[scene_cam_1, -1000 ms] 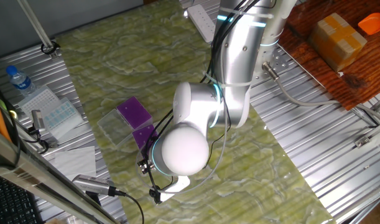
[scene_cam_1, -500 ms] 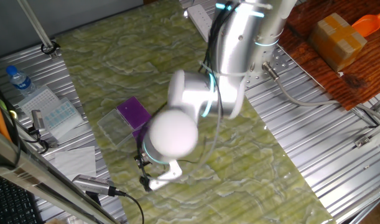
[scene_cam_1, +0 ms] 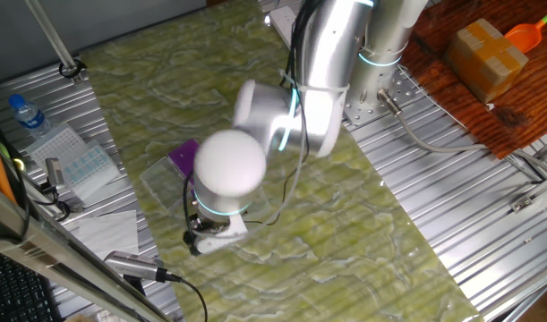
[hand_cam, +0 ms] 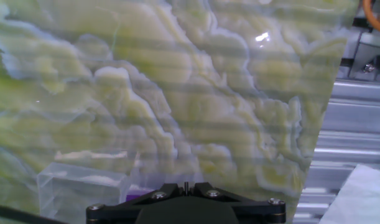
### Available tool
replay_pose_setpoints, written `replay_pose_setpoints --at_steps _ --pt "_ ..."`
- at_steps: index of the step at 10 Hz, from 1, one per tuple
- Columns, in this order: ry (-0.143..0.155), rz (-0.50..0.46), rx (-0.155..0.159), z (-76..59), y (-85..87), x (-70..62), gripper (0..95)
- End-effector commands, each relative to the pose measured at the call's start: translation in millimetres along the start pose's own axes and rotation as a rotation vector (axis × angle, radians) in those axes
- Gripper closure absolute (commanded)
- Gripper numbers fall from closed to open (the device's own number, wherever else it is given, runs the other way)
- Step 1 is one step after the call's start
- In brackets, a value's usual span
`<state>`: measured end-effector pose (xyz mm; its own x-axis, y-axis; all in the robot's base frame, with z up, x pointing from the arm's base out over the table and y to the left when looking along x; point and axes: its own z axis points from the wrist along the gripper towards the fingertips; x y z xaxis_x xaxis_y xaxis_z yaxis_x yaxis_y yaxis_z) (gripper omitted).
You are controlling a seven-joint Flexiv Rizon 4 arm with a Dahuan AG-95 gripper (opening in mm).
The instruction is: Transfer all small pipette tips from one holder to another
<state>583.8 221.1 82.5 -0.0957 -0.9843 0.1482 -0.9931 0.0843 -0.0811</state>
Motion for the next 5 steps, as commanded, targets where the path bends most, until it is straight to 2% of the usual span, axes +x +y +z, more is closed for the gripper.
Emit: replay_pose_setpoints --at_steps 1,3,4,5 --pt "-0.043 0.047 -0.008 -1.5 1.2 0.0 95.0" --pt "-0.067 0.072 -0.012 -1.7 3.4 2.0 95.0" --pt "-0.095 0.102 -0.018 0.0 5.4 5.0 95.0" --pt "-0.103 0.110 -0.019 0.3 5.8 5.7 95.0"
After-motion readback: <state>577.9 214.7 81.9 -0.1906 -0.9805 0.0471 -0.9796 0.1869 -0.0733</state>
